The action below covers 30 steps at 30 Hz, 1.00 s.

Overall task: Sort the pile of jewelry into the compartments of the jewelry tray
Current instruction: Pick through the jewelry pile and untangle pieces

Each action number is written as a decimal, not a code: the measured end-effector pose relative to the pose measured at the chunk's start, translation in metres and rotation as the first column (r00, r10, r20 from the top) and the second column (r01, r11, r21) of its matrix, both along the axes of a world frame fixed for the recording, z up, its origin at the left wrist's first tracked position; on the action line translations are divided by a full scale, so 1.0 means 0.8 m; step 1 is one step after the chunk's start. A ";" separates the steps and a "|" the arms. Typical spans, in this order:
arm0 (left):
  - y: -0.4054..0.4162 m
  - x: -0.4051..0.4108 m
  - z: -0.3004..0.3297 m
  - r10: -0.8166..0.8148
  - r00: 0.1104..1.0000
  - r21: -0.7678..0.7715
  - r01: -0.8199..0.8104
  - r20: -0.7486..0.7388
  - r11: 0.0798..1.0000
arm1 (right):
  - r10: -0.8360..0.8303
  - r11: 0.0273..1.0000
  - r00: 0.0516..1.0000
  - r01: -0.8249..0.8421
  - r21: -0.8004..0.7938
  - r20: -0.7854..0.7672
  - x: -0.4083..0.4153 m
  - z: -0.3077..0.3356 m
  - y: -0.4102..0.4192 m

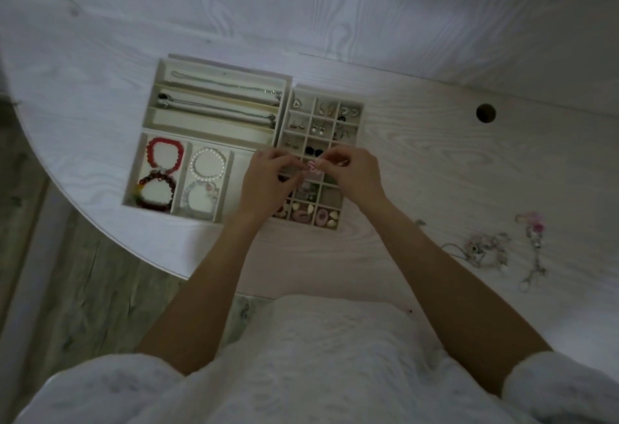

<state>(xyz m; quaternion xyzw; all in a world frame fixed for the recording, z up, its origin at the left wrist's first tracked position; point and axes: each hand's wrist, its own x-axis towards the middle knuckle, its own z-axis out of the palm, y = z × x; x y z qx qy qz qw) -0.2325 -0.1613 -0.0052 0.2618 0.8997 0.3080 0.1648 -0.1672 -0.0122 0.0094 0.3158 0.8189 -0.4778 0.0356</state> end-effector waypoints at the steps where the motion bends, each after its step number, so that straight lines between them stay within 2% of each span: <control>1: 0.000 -0.001 -0.001 0.005 1.000 -0.002 -0.005 -0.008 1.000 | -0.001 1.000 1.000 0.001 0.004 0.004 0.001 0.000 -0.001; 5: 0.004 -0.005 -0.001 0.004 0.998 -0.022 -0.005 -0.055 1.000 | 0.012 0.999 0.999 -0.015 0.052 0.048 0.000 -0.001 -0.003; 8: 0.005 -0.010 0.001 0.013 0.985 -0.032 -0.018 -0.170 0.999 | 0.072 0.974 0.992 -0.092 0.209 0.101 -0.003 0.000 -0.007; 11: 0.000 -0.014 0.003 -0.015 0.953 -0.059 -0.003 -0.303 0.998 | 0.175 0.850 0.980 -0.196 0.488 0.090 0.002 0.001 -0.007; 15: -0.007 -0.014 0.003 -0.154 0.923 -0.117 0.119 -0.353 0.986 | 0.345 0.701 0.937 -0.220 0.678 -0.052 0.016 -0.004 -0.001; 17: -0.010 -0.011 0.000 -0.211 0.916 -0.151 0.168 -0.343 0.974 | 0.438 0.624 0.899 -0.300 0.722 -0.005 0.019 -0.009 -0.003; 20: -0.010 -0.007 -0.003 -0.260 0.910 -0.202 0.202 -0.323 0.958 | 0.478 0.563 0.873 -0.390 0.729 0.097 0.019 -0.013 -0.010; 30: -0.004 0.002 0.002 -0.361 0.829 -0.330 0.229 -0.428 0.916 | 0.470 0.552 0.873 -0.408 0.728 0.133 0.020 -0.017 -0.019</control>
